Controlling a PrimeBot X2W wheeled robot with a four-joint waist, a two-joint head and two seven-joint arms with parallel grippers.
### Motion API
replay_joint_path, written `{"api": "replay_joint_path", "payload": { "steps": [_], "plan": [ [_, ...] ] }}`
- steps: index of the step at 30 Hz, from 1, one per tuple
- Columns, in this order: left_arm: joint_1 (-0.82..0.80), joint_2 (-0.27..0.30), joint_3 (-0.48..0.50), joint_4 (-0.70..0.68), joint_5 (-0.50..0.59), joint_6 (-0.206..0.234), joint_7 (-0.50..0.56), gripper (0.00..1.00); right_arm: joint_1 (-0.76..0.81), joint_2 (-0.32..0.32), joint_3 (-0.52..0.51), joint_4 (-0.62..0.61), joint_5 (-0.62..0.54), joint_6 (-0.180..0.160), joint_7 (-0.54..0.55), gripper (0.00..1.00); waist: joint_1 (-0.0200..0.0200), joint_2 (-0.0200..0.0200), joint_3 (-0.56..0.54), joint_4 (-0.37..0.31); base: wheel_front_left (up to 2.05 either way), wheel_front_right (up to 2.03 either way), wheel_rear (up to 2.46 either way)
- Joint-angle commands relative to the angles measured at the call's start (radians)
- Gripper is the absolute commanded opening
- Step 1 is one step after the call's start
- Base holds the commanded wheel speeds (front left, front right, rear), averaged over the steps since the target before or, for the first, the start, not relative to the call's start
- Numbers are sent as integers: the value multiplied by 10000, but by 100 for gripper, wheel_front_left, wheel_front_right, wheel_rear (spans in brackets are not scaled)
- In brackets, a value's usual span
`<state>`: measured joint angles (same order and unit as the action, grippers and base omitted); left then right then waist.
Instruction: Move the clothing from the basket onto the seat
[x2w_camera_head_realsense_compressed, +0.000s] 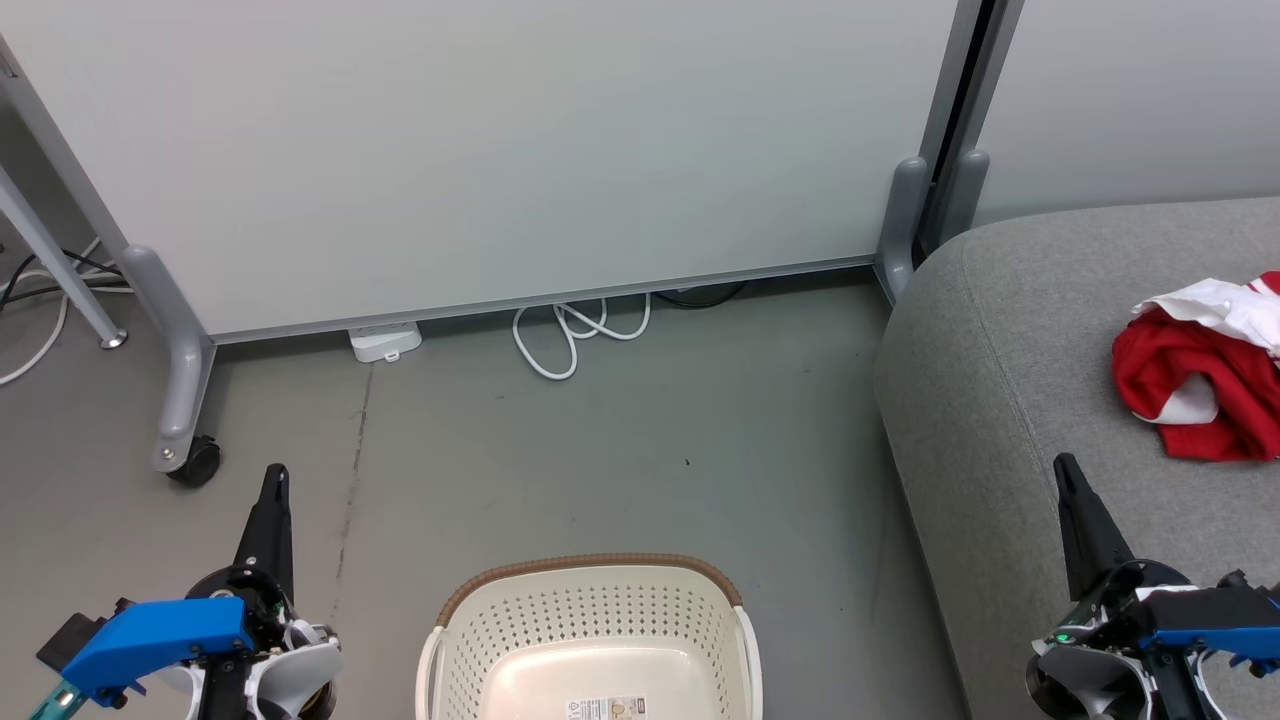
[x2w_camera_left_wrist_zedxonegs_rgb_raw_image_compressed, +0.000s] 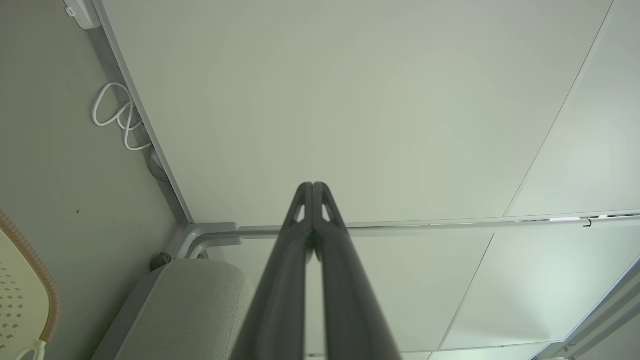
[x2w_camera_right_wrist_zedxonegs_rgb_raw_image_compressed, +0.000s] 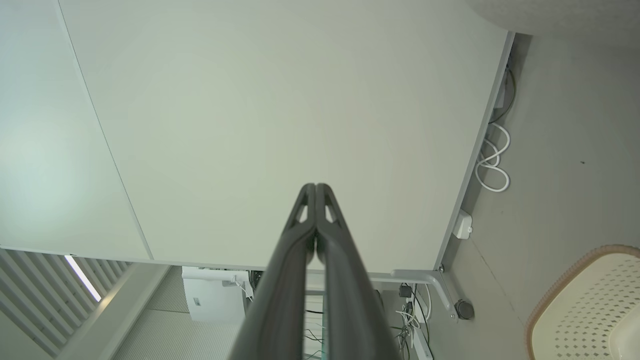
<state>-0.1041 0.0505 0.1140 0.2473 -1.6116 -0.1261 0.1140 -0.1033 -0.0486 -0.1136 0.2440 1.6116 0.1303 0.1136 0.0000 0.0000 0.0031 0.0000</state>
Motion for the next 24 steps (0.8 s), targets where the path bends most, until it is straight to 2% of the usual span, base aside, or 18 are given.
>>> {"api": "replay_joint_path", "payload": {
  "steps": [1, 24],
  "plan": [
    [-96, -6, 23, -38, -25, -87, 38, 0, -107, -30, -13, 18, 25, 7, 45, 0, 0, 0, 0, 0, 0, 0, 0],
    [-96, -6, 21, -38, -26, -87, 37, 0, -107, -30, -12, 18, 26, 7, 44, 0, 0, 0, 0, 0, 0, 0, 0]
  ]
}}
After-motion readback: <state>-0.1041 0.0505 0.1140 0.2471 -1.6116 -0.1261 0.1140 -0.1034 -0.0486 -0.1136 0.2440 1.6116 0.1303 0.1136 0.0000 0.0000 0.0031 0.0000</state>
